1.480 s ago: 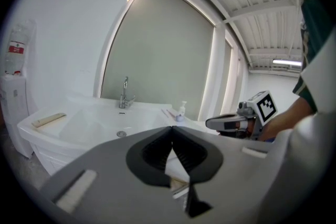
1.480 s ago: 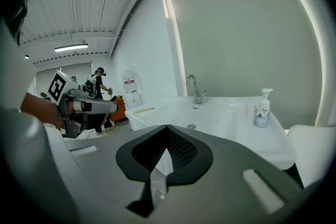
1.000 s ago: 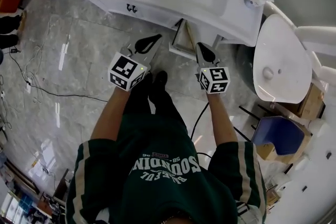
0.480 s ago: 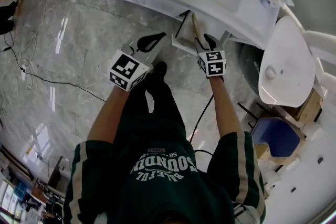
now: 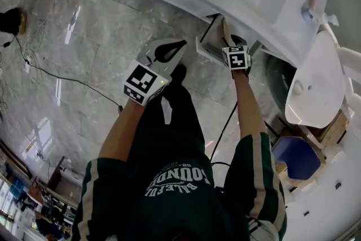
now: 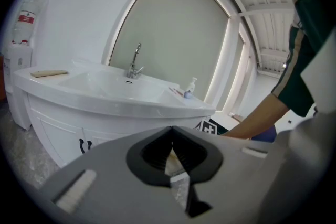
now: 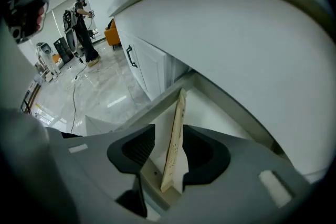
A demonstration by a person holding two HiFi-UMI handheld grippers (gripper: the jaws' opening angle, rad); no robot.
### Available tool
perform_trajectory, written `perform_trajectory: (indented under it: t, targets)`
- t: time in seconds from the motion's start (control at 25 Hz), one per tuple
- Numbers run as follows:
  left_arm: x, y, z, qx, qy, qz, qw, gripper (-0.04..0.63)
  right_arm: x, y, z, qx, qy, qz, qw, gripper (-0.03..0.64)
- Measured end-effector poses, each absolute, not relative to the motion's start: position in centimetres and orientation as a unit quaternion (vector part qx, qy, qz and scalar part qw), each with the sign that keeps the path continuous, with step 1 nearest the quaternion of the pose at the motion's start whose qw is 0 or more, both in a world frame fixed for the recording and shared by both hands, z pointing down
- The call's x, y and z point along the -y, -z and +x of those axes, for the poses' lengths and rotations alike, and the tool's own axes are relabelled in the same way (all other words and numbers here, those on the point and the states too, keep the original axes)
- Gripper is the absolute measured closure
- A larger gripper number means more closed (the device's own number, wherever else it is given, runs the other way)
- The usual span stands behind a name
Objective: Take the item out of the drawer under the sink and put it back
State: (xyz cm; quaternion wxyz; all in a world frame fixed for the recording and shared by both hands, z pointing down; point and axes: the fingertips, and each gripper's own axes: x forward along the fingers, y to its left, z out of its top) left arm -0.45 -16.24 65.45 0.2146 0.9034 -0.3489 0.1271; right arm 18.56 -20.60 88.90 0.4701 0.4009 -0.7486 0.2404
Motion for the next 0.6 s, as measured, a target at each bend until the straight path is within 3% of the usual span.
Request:
perform_trajectory:
  t: [0.52,0.6]
  targets:
    - [15.9,-68.1,-3.2,0.383,-0.137,0.881,0.240,0.545,20.4,-96.3,20.6,0.700,-0.272,0.379,0.541,0.480]
    - [16.2,-68.1,-3.4,0.385,-0.139,0.880,0.241,0.545,20.1,-96.3,20.5,0.693,-0.279,0.372,0.551,0.543]
